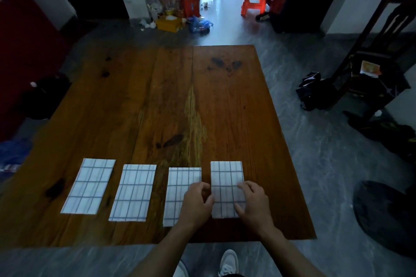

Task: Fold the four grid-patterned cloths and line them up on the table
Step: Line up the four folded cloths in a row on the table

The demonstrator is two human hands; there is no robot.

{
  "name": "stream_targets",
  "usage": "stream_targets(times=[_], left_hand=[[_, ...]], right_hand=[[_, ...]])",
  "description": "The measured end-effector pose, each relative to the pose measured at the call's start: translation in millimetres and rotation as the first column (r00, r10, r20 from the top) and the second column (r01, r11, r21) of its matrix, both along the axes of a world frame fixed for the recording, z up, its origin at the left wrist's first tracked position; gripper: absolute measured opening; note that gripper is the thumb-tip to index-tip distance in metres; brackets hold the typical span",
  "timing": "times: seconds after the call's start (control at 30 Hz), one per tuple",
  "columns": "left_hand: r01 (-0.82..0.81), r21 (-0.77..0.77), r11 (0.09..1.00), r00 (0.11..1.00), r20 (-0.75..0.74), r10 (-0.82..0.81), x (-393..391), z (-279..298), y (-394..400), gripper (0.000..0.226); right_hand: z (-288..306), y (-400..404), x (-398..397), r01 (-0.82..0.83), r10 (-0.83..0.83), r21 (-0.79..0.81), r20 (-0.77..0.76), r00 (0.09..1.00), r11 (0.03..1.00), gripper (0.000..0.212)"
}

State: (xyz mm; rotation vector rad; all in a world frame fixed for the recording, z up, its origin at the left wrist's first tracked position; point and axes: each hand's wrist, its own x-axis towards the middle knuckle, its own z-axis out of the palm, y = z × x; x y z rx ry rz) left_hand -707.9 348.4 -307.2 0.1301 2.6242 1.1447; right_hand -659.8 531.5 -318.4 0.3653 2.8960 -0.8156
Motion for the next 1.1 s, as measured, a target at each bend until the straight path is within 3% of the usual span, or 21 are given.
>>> stream_targets(times=[0.13, 0.23, 0.37, 0.57, 0.77, 1.1], left_hand=[[0.058, -0.091, 0.994, 0.989, -0.134, -0.07, 7, -4, -29, 0.028], [0.148, -0.306, 0.94, 0.951, -0.216, -0.22, 19, -9, -54, 0.044], [0.209, -0.511, 0.834, 0.924, -0.176, -0.339, 37, -10, -78, 0.066], [0.314, -0.542, 0.78, 0.889, -0.12, -0.441, 58, -13, -88, 0.068], [0.25, -0.496, 0.832, 0.918, -0.151, -0.366, 60, -18, -84, 0.052], [0.297, -0.473, 0.829, 0.891, -0.175, -0.419, 48, -19, -82, 0.043]], right_hand=[[0, -7, 9, -0.13, 0.14, 0.149, -0.058, 0.988, 0.98, 0.06], [-3, -15, 17, -0.195, 0.203, 0.166, -0.035, 0.978, 0.967, 0.06], [-6, -28, 24, -0.232, 0.226, 0.143, 0.059, 0.972, 0.962, 0.071], [-6, -38, 28, -0.274, 0.265, 0.169, 0.075, 0.961, 0.947, 0.066], [-6, -42, 29, -0.282, 0.262, 0.15, 0.139, 0.955, 0.948, 0.068], [-4, -41, 25, -0.238, 0.219, 0.114, 0.159, 0.963, 0.965, 0.066]])
